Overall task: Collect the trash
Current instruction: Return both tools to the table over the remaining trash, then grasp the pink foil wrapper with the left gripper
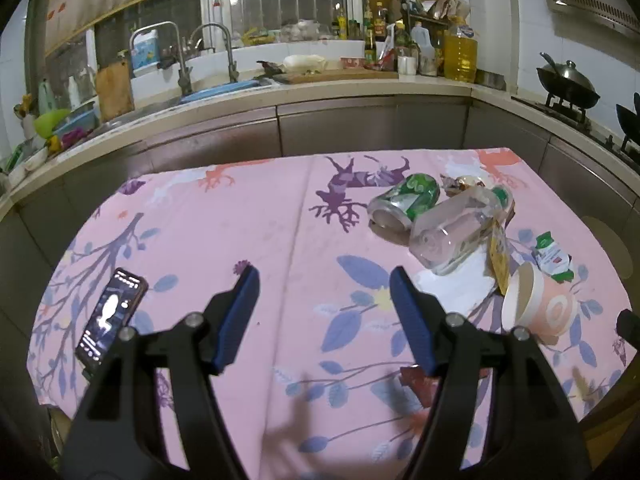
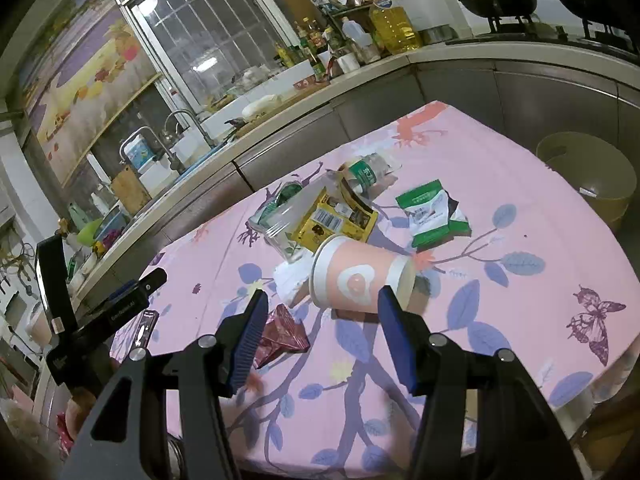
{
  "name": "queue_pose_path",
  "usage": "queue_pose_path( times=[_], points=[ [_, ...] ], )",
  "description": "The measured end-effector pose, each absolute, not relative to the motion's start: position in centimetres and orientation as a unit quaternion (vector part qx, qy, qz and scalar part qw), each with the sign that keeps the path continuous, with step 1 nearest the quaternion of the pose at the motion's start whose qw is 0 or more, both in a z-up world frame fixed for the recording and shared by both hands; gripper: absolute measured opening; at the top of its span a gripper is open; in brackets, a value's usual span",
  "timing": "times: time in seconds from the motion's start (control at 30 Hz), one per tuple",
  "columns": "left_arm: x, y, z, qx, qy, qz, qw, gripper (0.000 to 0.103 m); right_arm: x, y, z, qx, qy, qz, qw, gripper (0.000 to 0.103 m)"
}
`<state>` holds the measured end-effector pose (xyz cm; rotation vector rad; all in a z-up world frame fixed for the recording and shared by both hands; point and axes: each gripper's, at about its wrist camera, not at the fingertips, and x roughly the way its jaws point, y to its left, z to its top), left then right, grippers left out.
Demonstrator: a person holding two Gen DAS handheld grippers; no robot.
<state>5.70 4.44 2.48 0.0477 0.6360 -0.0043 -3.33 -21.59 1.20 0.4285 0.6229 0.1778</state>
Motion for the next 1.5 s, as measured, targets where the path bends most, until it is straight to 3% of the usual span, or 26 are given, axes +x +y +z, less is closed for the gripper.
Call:
queue_pose_path(
  times=[0.73,1.0,1.1,1.2,1.33,1.4,1.47,1.5],
  points=[
    [7.9,3.6,0.2,0.028,0.347,-0.012,0.938,0.065,-2.0,-22.7,-0.8,0.223,0.316,0.085,0.918,0.055],
    [6.7,3.1,-1.1,-0.017,0.363,-0.177,0.915,0.065,-1.7,-24.0,-1.8,0.229,0.308,0.075,0.921,0.055],
    [6.3,1.5,-2.2,0.004,0.374,-0.222,0.9,0.065,-1.2,-24.4,-2.6,0.241,0.313,0.08,0.915,0.06],
    [6.5,-0.5,-3.9,0.036,0.384,-0.24,0.891,0.079,-0.7,-24.8,-3.1,0.253,0.315,0.08,0.911,0.065],
    [7.4,-2.1,-6.3,0.064,0.411,-0.244,0.876,0.079,-0.2,-25.2,-3.6,0.26,0.324,0.083,0.906,0.066],
    [7.9,-2.2,-7.1,0.068,0.42,-0.241,0.872,0.078,0.2,-25.3,-3.8,0.263,0.327,0.084,0.904,0.066],
    [8.3,-2.3,-7.7,0.063,0.43,-0.243,0.867,0.066,0.7,-25.2,-3.8,0.259,0.331,0.084,0.904,0.066],
    [8.5,-2.2,-7.8,0.056,0.433,-0.247,0.865,0.064,1.0,-25.1,-3.8,0.254,0.333,0.083,0.905,0.066]
  ],
)
